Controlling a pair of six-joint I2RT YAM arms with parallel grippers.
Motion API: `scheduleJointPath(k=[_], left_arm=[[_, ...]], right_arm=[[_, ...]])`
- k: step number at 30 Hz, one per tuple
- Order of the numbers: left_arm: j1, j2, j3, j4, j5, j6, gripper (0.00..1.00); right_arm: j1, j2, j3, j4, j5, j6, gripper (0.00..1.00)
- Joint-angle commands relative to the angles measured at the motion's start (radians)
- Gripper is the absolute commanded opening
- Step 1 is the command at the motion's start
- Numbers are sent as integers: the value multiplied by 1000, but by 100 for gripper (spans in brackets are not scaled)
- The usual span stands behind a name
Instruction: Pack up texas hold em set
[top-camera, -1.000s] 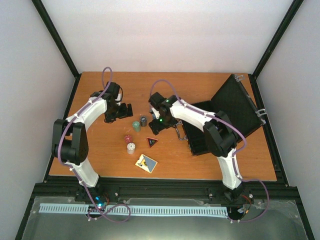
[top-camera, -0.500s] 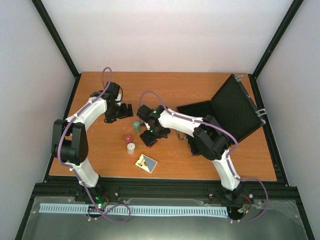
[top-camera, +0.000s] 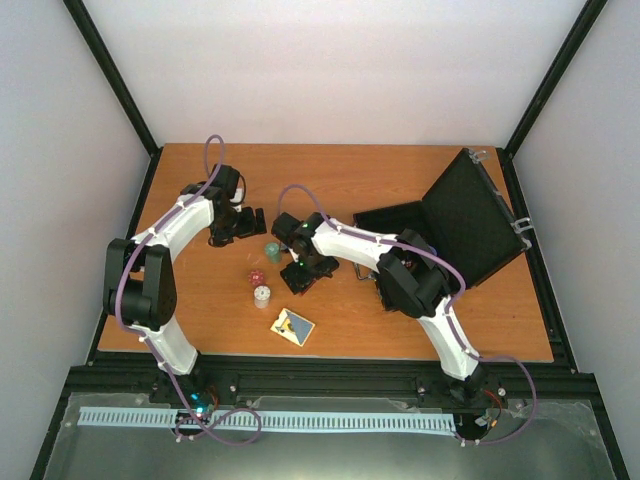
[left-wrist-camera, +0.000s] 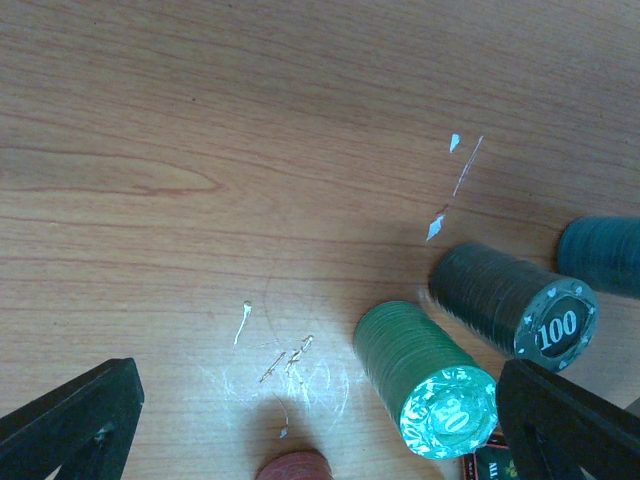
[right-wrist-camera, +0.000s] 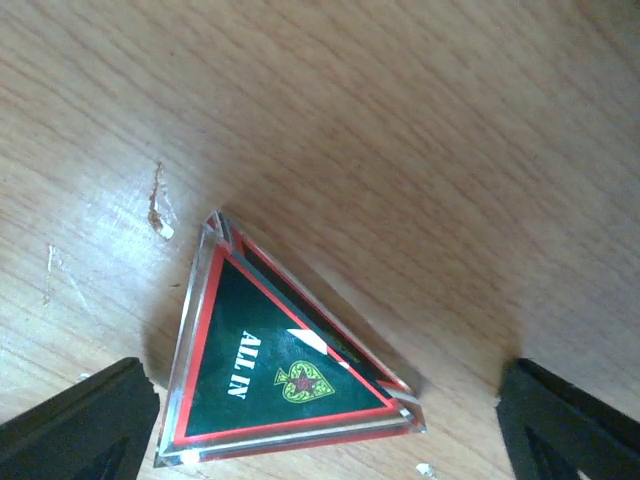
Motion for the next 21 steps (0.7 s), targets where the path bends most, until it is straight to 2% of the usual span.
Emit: scheduleJointPath(k=[1,3,6,16,21], left_arm=[[7,-16,3,7,8,-11,100],[7,-14,1,7,8,-11,100],[7,-15,-2,10,9,-11,100],[7,-14,-1,9,6,-10,100],[7,-19,4,7,3,-8,100]], right_arm=[[6,46,17,-8,-24,1,85],[6,46,19,-12,-26,0,73],[6,45,21,-17,-31,-3,64],[5,19,38,-26,28,-11,55],[-1,-51,66,-45,75,-15,56]])
